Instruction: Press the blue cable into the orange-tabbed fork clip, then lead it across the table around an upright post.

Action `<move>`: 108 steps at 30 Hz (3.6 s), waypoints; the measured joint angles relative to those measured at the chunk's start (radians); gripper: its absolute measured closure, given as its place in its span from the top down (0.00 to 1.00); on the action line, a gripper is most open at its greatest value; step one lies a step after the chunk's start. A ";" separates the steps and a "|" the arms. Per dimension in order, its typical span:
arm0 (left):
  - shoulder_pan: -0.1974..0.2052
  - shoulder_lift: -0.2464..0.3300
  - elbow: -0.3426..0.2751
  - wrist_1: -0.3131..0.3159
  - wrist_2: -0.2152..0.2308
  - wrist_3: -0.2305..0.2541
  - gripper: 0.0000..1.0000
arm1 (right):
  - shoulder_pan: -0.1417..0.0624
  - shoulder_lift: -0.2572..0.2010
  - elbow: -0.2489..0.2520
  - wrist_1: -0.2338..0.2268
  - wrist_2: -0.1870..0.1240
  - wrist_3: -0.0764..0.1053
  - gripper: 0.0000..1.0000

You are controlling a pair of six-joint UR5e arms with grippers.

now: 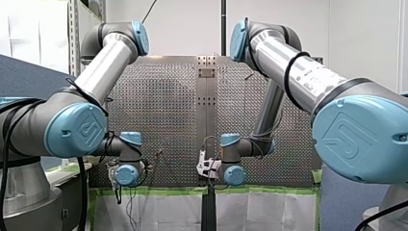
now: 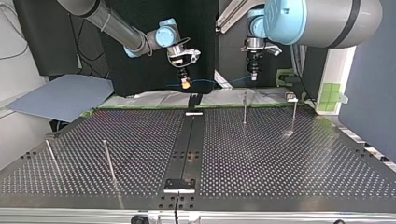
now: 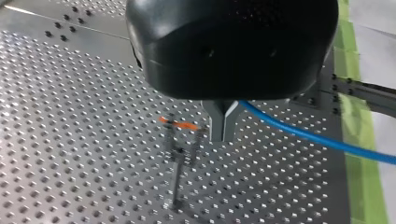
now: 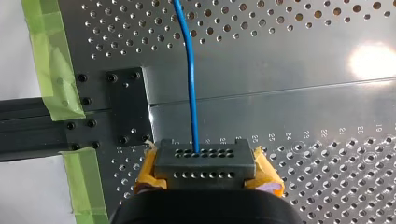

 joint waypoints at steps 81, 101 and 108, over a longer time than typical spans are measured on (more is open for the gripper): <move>0.105 -0.031 0.330 -0.241 0.042 -0.153 0.00 | -0.044 0.083 -0.235 0.131 -0.063 -0.042 0.00; 0.125 -0.031 0.358 -0.308 0.058 -0.081 0.73 | -0.079 0.083 -0.286 0.182 -0.068 -0.049 0.00; 0.129 -0.031 0.358 -0.360 0.074 -0.024 1.00 | -0.079 0.083 -0.286 0.187 -0.070 -0.049 0.00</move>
